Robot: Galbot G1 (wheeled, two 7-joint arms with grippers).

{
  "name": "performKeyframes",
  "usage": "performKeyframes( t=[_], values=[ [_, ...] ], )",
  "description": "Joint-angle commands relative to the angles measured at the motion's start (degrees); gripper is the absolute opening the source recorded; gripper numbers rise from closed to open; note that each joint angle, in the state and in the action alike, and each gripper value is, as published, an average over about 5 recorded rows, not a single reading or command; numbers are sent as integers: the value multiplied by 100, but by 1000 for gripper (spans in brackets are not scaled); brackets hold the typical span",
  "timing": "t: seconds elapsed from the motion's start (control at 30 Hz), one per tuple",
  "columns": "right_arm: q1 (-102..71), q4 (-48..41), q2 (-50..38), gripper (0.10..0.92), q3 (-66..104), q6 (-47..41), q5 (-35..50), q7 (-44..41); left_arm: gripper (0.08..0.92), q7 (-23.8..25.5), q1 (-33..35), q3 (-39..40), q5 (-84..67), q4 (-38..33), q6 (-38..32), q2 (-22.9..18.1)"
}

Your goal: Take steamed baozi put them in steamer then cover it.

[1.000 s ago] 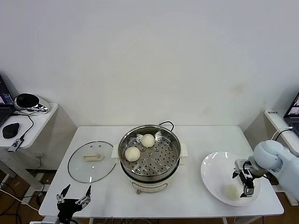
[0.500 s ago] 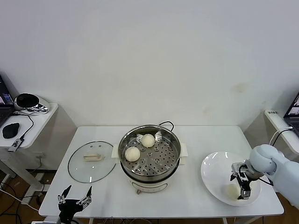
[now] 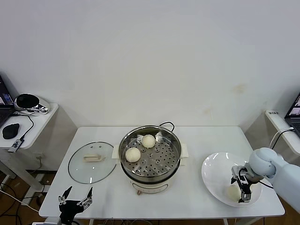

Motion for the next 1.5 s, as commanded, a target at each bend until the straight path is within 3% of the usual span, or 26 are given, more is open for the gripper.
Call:
performKeyframes(
  t=[0.03, 0.53, 0.9, 1.13, 1.23, 1.37, 1.5],
  values=[
    [-9, -21, 17, 787, 4, -2, -4, 38, 823, -1, -1, 4, 4, 4, -1, -4],
    [225, 63, -150, 430, -29, -56, 302, 52, 823, -11, -1, 14, 0, -8, -5, -15],
    [3209, 341, -292, 418, -1643, -189, 1399, -211, 823, -24, -83, -3, -10, -61, -9, -63],
    [5858, -421, 913, 424, -3331, -43, 2435, -492, 823, -85, -148, -119, -17, -91, -17, -51],
    [6391, -1066, 1636, 424, -3488, 459, 2931, -701, 823, -104, -167, -166, -14, -125, -21, -55],
    [6642, -1963, 2531, 424, -3596, 2416, 3533, -987, 823, -130, -180, -215, -16, -150, -29, -73],
    [6644, -1976, 3183, 424, -3718, 3324, 3357, -1070, 823, -149, -169, -247, -23, -159, -38, -95]
  ],
)
